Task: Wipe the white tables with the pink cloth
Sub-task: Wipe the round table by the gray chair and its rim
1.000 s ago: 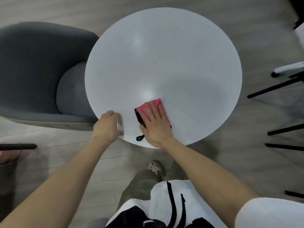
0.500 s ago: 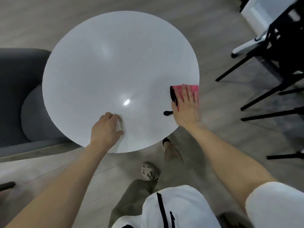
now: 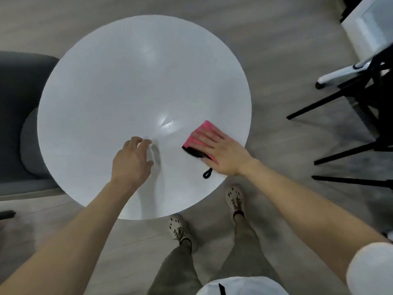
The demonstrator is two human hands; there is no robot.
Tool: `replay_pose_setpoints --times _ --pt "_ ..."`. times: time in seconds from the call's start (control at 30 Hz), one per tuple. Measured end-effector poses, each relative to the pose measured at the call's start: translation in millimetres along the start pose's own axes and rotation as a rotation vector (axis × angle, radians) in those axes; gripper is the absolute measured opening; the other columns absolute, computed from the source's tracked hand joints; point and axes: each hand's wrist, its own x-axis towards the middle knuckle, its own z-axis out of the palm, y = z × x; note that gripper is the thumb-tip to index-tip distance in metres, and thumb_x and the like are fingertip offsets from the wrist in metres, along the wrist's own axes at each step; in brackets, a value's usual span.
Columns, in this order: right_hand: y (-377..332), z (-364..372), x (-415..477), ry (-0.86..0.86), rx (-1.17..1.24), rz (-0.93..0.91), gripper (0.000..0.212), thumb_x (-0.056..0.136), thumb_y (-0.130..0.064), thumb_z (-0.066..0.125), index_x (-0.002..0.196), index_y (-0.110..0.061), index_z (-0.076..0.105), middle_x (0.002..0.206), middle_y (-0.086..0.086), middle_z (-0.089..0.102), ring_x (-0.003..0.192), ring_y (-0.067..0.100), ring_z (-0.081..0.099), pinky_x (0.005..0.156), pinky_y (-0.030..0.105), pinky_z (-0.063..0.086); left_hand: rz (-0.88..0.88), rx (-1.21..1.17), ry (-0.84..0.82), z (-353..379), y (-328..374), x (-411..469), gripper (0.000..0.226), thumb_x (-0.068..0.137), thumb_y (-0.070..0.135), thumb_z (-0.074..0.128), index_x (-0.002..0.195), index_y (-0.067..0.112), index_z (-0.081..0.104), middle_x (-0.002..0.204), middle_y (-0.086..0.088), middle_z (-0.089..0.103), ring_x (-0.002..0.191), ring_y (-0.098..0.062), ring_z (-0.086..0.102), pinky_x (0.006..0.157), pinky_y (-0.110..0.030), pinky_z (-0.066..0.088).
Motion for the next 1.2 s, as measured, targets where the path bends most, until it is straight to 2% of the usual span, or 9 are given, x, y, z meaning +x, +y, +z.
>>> replay_pose_setpoints --times 0.13,0.27,0.4,0.53,0.7,0.83,1.0,1.1,1.2 --pt "93.2 -27.7 19.8 -0.005 -0.049 0.297 0.063 0.114 -0.043 0.039 0.173 -0.027 0.02 0.18 0.002 0.018 0.168 0.024 0.011 0.135 0.052 0.01 -0.125 -0.025 0.001 -7.4 25.4 30.7 0.079 0.093 0.025 0.084 0.161 0.019 0.046 0.167 -0.013 0.039 0.148 -0.039 0.044 0.108 -0.056 0.049" --pt "11.0 -7.9 38.3 0.129 0.053 0.485 0.065 0.113 -0.044 0.034 0.173 -0.022 0.02 0.18 0.012 0.015 0.168 0.033 0.008 0.134 0.057 0.009 -0.322 -0.044 -0.093 -16.9 20.7 46.8 0.072 0.099 0.014 0.061 0.167 0.023 0.036 0.173 -0.011 0.031 0.155 -0.04 0.039 0.117 -0.058 0.043" --pt "-100.1 20.1 8.7 -0.043 0.232 -0.219 0.064 0.11 -0.042 0.046 0.17 -0.024 0.032 0.178 0.006 0.026 0.168 0.03 0.006 0.135 0.057 0.008 -0.315 0.004 -0.34 -18.8 12.7 43.3 0.082 0.095 0.004 0.054 0.167 0.026 0.022 0.165 -0.006 0.031 0.133 -0.038 0.056 0.1 -0.054 0.054" --pt "-38.4 13.3 36.1 -0.041 0.241 -0.521 0.056 0.112 -0.04 0.048 0.166 -0.028 0.041 0.174 0.001 0.037 0.167 0.023 0.018 0.134 0.054 0.015 -0.273 0.065 -0.344 -21.5 5.0 45.7 0.083 0.099 0.009 0.055 0.168 0.03 0.015 0.167 -0.006 0.031 0.124 -0.036 0.061 0.093 -0.048 0.054" --pt "144.1 -26.1 116.9 0.103 0.014 0.144 0.061 0.113 -0.041 0.042 0.171 -0.03 0.024 0.177 0.002 0.026 0.166 0.024 0.017 0.136 0.052 0.007 -0.291 0.09 -0.325 -23.1 0.9 41.7 0.112 0.089 0.054 0.083 0.172 0.041 0.009 0.176 0.007 0.025 0.135 -0.028 0.06 0.101 -0.044 0.055" --pt "89.1 -20.7 127.4 0.136 0.022 0.465 0.064 0.114 -0.046 0.027 0.173 -0.023 0.017 0.181 0.012 0.011 0.168 0.031 0.007 0.135 0.056 0.006 -0.341 -0.002 -0.227 -8.4 12.6 28.8 0.133 0.075 0.052 0.096 0.172 0.042 0.007 0.18 0.013 0.01 0.159 -0.019 0.036 0.104 -0.047 0.056" --pt "-59.8 8.4 71.8 0.009 0.165 -0.088 0.064 0.113 -0.041 0.037 0.172 -0.021 0.022 0.18 0.009 0.016 0.168 0.03 0.006 0.133 0.059 0.013 -0.386 -0.028 -0.14 -3.0 8.4 28.1 0.135 0.068 0.054 0.099 0.17 0.047 0.012 0.18 0.02 0.011 0.162 -0.013 0.032 0.103 -0.045 0.057" --pt "-22.6 4.8 89.9 -0.024 0.151 -0.425 0.06 0.115 -0.041 0.037 0.172 -0.026 0.025 0.179 0.003 0.022 0.168 0.025 0.009 0.135 0.056 0.012 -0.364 -0.028 -0.096 0.6 3.7 28.1 0.134 0.059 0.058 0.1 0.165 0.051 0.02 0.174 0.023 0.025 0.153 -0.011 0.046 0.092 -0.043 0.06" --pt "82.0 -12.7 161.0 0.08 0.072 -0.18 0.057 0.112 -0.036 0.043 0.169 -0.029 0.035 0.173 0.002 0.037 0.164 0.026 0.025 0.135 0.054 0.012 -0.35 -0.013 -0.08 2.6 0.1 30.4 0.134 0.052 0.06 0.101 0.162 0.053 0.023 0.168 0.022 0.034 0.143 -0.011 0.055 0.088 -0.043 0.062"
